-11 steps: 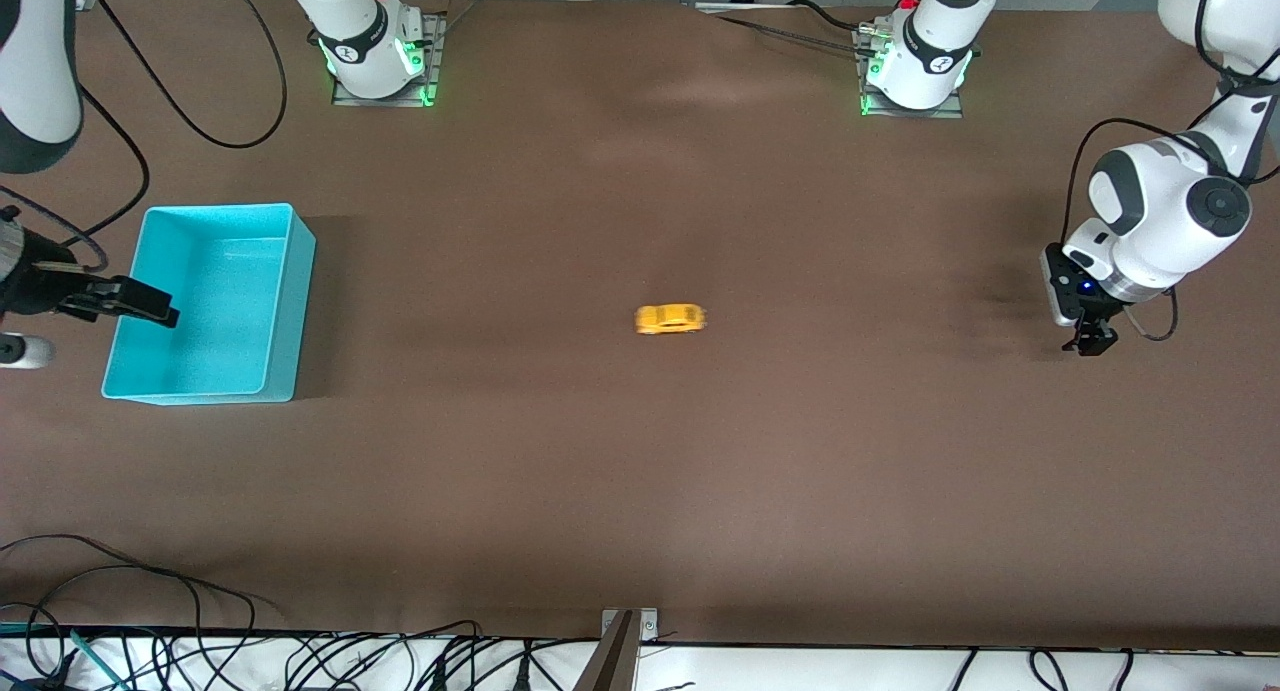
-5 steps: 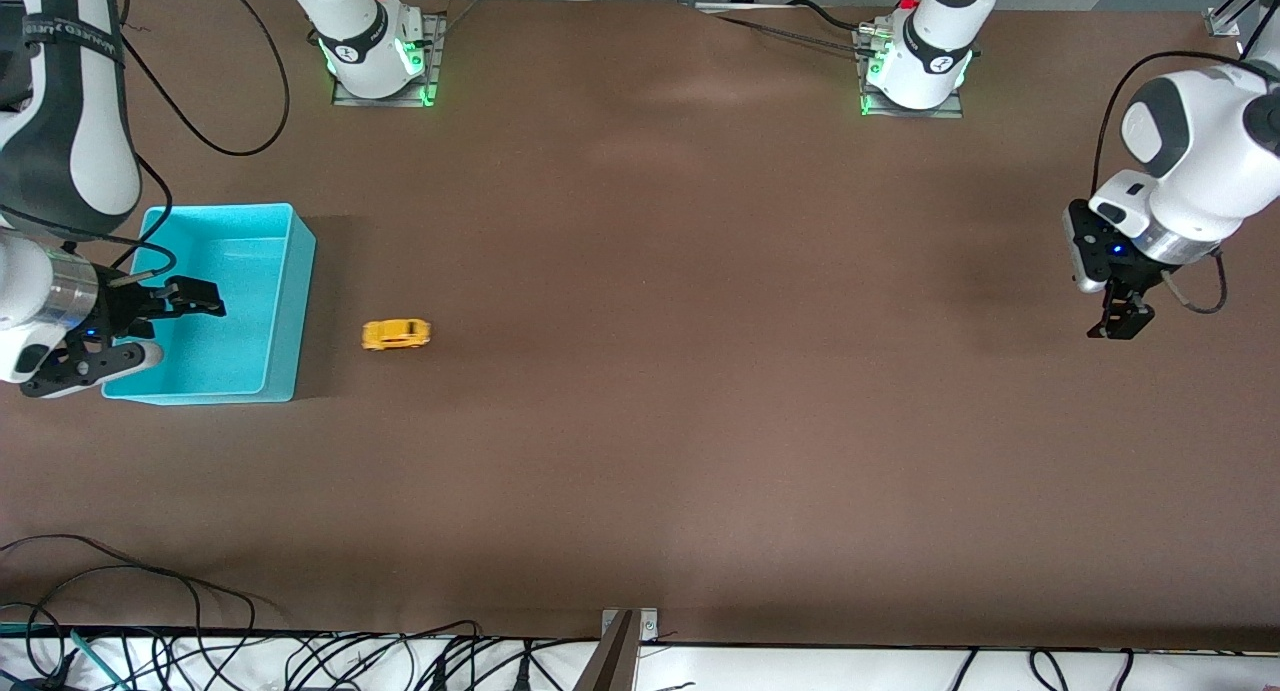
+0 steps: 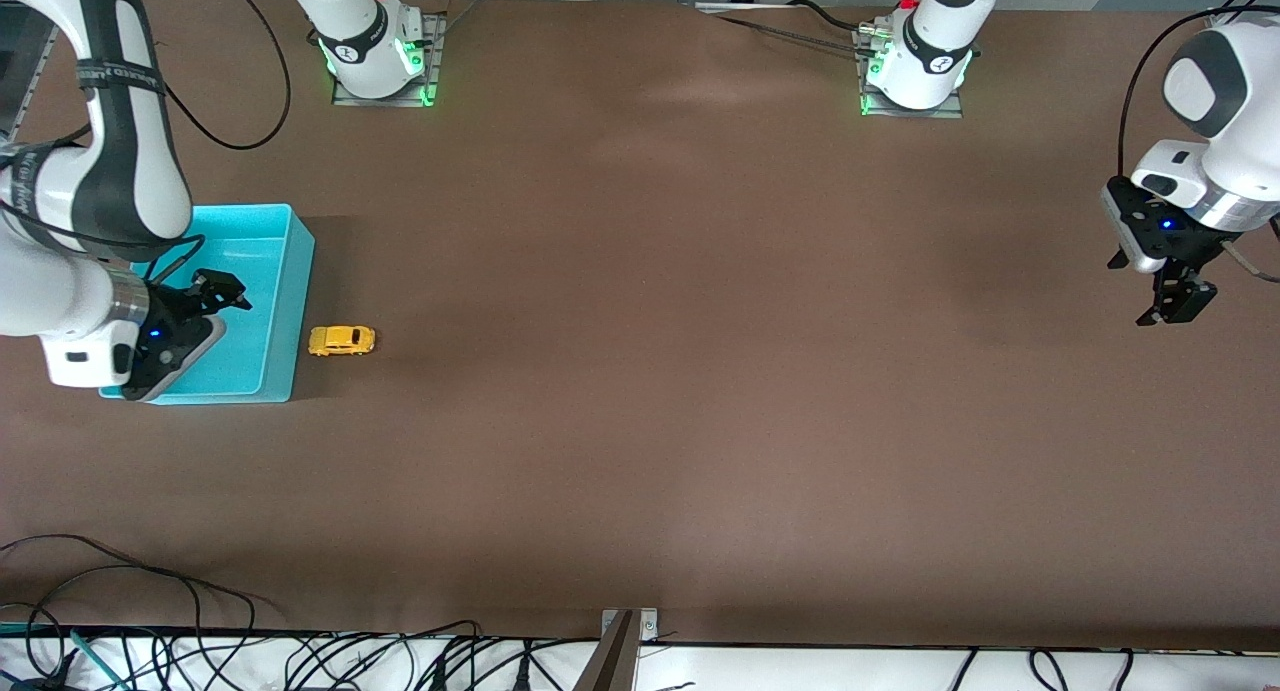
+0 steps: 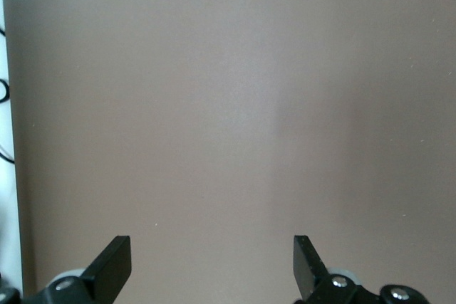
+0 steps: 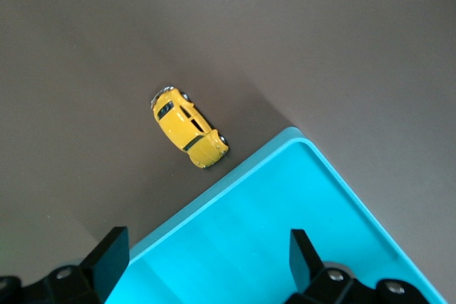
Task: Wind up and store yellow beetle car
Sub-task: 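Grasp the rolled car with the right gripper while the left gripper retracts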
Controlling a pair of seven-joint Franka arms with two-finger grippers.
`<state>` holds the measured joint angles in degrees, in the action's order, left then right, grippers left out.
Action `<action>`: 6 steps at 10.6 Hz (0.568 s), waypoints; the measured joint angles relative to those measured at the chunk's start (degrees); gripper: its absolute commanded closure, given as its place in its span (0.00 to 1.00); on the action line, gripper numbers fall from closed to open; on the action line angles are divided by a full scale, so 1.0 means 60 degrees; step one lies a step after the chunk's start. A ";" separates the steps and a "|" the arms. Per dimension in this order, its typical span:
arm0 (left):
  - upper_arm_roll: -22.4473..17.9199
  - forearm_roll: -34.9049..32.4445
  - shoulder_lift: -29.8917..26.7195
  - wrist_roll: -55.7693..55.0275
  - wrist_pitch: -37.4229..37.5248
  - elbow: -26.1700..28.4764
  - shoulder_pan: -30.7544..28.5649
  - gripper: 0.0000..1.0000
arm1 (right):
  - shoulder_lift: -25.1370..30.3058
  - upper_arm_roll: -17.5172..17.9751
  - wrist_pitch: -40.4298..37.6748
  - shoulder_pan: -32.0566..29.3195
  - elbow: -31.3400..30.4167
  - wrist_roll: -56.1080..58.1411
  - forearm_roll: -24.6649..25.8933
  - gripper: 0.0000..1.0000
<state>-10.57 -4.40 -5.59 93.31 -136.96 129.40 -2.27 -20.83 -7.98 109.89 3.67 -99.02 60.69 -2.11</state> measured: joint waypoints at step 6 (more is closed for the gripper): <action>0.0484 0.0067 -0.0121 -0.5829 0.4169 -0.2549 0.0645 0.00 | 0.0006 0.0775 0.2438 0.0056 -0.1816 0.3665 -0.0002 0.00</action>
<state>-7.66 -4.00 -6.32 58.34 -111.95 114.11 1.60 -20.80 -3.33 124.52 4.00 -109.91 82.68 -2.12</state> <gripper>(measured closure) 0.000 0.000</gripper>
